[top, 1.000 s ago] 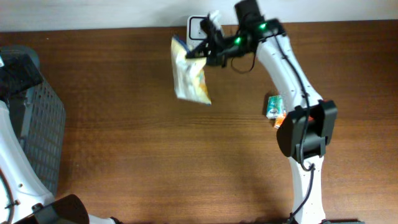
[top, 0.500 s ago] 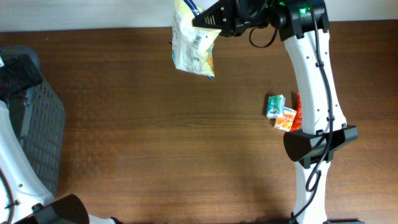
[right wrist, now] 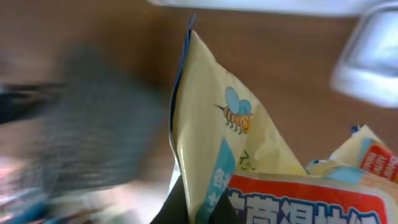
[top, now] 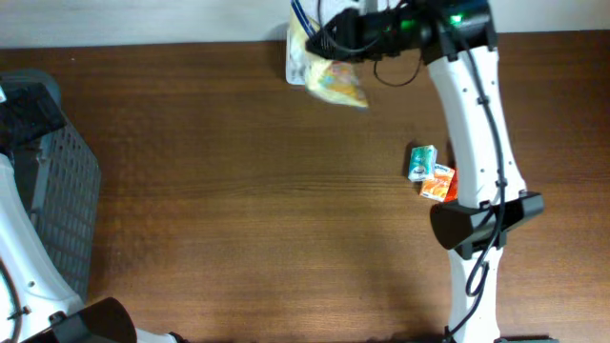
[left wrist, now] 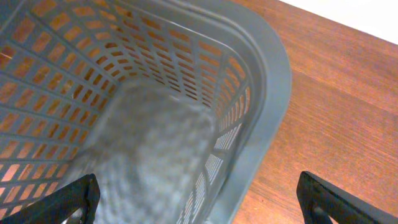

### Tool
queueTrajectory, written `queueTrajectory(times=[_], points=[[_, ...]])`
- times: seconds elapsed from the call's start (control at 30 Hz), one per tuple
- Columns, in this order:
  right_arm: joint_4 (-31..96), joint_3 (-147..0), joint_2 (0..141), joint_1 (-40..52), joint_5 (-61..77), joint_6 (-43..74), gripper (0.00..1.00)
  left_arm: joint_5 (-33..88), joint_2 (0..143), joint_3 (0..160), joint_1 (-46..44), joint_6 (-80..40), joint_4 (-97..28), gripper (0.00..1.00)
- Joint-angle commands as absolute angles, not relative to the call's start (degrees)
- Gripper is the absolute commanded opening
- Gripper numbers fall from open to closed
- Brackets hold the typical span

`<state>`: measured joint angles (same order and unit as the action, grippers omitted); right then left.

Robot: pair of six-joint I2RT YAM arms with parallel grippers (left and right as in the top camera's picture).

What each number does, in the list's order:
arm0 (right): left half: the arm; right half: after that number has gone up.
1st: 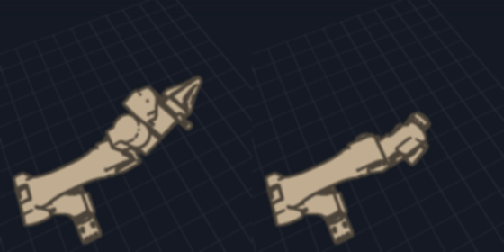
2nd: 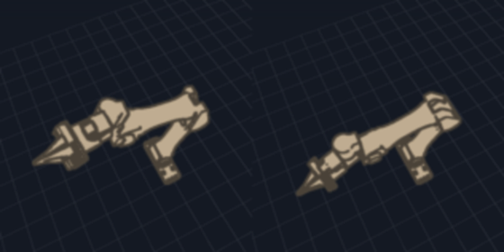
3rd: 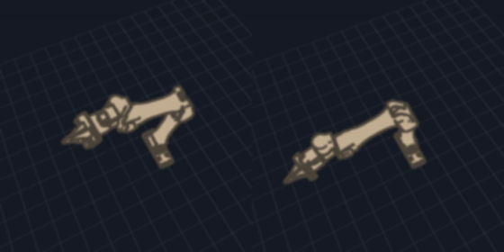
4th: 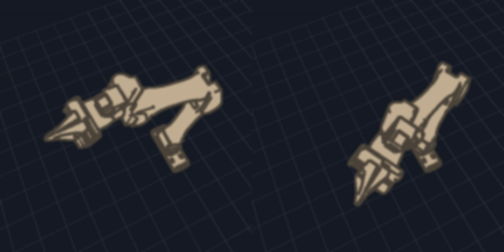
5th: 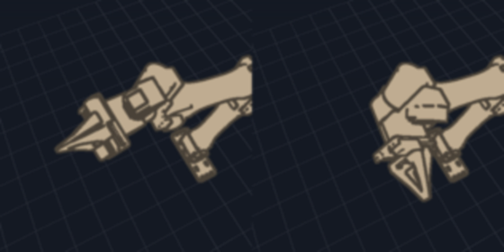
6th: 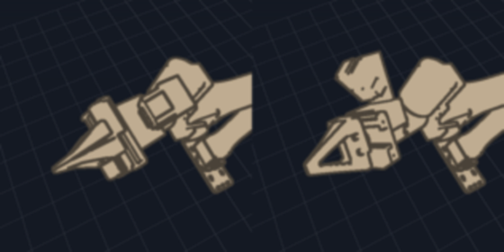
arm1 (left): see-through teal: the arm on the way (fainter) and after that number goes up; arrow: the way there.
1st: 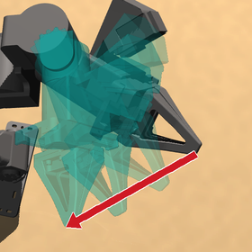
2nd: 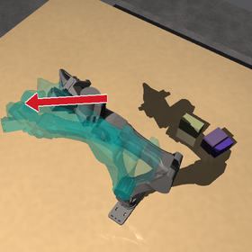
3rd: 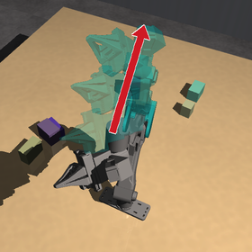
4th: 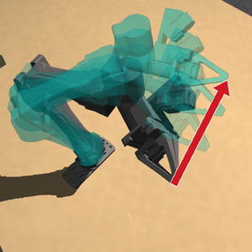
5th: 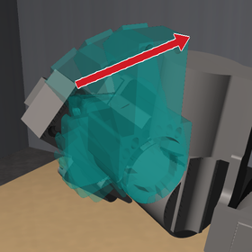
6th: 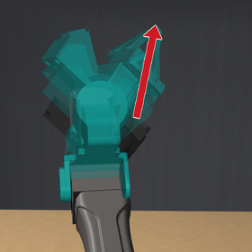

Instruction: Scan the item barcode

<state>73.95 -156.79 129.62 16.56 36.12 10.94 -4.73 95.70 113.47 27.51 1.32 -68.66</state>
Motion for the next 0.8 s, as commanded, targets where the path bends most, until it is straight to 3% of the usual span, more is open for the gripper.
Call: queueTrajectory(times=[0.0,0.1,0.23,0.77], points=[[71.1,-157.8,128.2,23.1,-4.7,3.0,0.04,-4.8,95.5,113.5,27.7,2.2,-68.7,0.99],[65.2,-157.7,129.0,26.7,-18.4,-5.2,0.04,-4.8,95.5,113.5,27.7,2.2,-68.7,0.99],[57.2,-157.5,133.0,29.1,-24.3,-13.8,0.04,-4.8,95.5,113.4,27.7,2.2,-68.7,0.99],[23.5,-157.4,156.7,29.2,-33.4,-28.8,0.04,-4.8,95.5,113.5,27.7,2.2,-68.7,0.99]])
